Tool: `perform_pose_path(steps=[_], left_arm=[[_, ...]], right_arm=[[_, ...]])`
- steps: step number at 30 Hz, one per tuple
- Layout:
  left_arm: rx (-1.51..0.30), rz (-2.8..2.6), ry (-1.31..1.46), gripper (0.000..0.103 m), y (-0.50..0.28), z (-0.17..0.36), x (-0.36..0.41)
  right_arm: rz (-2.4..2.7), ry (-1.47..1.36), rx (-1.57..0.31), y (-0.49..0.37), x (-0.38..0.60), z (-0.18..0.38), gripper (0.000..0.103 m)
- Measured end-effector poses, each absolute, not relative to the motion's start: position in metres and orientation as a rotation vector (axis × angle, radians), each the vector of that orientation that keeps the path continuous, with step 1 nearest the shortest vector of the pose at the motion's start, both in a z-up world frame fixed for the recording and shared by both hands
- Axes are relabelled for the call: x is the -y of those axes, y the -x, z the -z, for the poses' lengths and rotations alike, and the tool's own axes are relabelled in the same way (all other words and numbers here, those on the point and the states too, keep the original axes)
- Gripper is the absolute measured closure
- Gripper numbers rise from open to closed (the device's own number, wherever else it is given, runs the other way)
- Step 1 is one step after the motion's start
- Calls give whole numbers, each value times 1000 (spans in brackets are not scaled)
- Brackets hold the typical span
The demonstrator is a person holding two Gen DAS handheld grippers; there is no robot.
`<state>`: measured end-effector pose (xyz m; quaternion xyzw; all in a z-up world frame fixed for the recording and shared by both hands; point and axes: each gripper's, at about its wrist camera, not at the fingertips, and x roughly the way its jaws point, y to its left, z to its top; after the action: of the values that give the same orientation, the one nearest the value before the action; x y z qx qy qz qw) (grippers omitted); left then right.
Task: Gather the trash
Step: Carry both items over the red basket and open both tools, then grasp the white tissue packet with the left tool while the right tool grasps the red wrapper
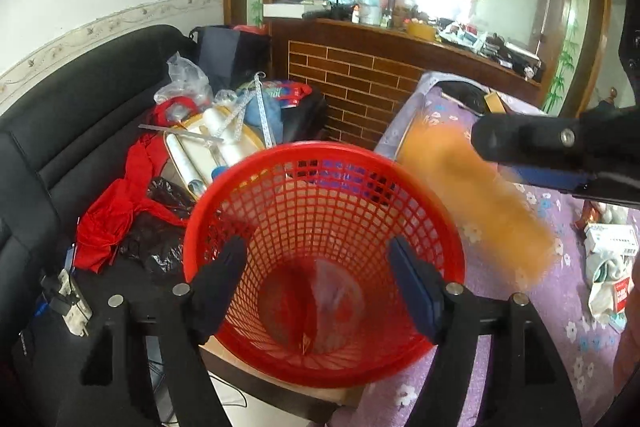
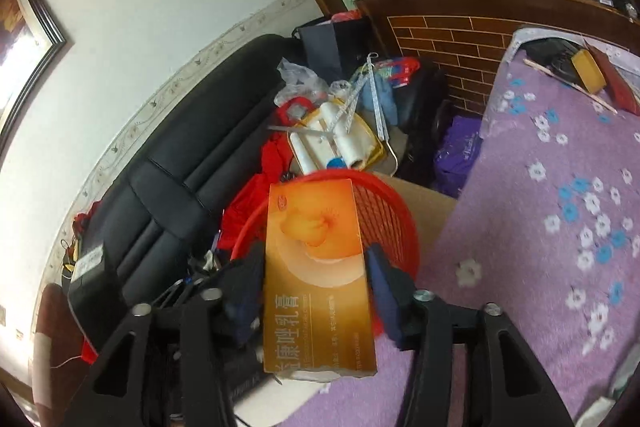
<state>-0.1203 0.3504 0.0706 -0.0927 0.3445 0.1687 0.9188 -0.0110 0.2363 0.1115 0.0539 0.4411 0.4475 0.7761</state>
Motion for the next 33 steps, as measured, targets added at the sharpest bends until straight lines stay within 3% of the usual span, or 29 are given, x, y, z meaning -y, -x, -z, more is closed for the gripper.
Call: perform_pose_path(steps=[11, 23, 33], left_arm=[[-679, -248, 173, 30, 127, -86, -315], [-712, 63, -1, 27, 88, -89, -161], [-747, 360, -250, 19, 75, -66, -39]], right_arm=[[-955, -200, -904, 19, -153, -127, 38], [-705, -257, -807, 55, 43, -129, 38], [-469, -418, -857, 68, 186, -86, 36]])
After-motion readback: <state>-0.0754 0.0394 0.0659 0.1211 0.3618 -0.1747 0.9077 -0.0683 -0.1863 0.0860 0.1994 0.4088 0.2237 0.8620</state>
